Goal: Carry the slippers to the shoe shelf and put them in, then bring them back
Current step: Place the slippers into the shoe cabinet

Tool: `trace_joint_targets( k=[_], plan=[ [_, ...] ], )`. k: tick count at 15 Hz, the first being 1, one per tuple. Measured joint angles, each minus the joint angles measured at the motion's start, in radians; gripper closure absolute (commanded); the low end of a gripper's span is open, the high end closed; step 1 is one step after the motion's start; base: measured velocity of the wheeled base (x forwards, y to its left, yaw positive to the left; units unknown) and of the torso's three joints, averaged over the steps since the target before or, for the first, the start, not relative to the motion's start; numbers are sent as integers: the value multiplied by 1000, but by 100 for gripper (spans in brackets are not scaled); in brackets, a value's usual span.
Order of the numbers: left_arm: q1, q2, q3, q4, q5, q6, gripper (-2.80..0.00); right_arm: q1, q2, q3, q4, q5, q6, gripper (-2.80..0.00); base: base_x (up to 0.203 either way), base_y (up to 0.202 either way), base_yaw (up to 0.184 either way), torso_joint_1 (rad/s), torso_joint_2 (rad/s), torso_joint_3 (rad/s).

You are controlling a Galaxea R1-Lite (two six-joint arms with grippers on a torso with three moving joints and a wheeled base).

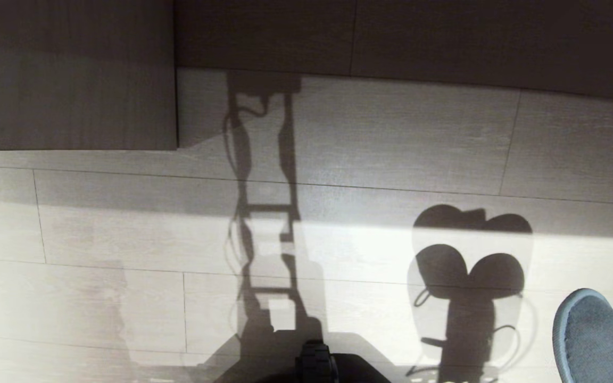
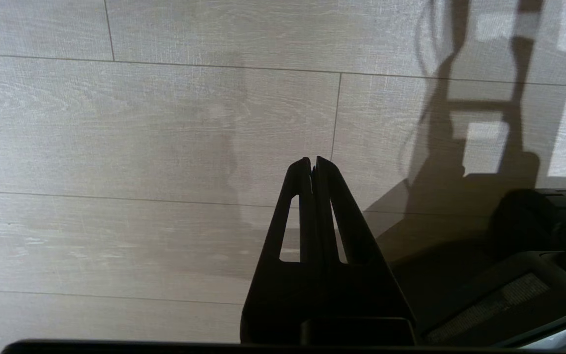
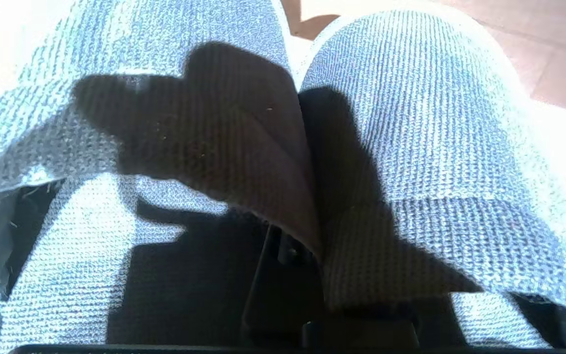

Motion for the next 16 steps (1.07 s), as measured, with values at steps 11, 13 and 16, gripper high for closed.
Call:
trace_joint_targets(
  k=[11, 13, 16],
  plan=[
    [0, 0, 0, 0, 0, 0, 0, 0, -26, 0, 73, 12, 100, 0, 0, 0, 0, 0, 0, 0],
    [0, 0, 0, 0, 0, 0, 0, 0, -26, 0, 72, 12, 100, 0, 0, 0, 0, 0, 0, 0],
    [0, 0, 0, 0, 0, -1, 0, 0, -26, 0, 72, 12, 100, 0, 0, 0, 0, 0, 0, 0]
  ],
)
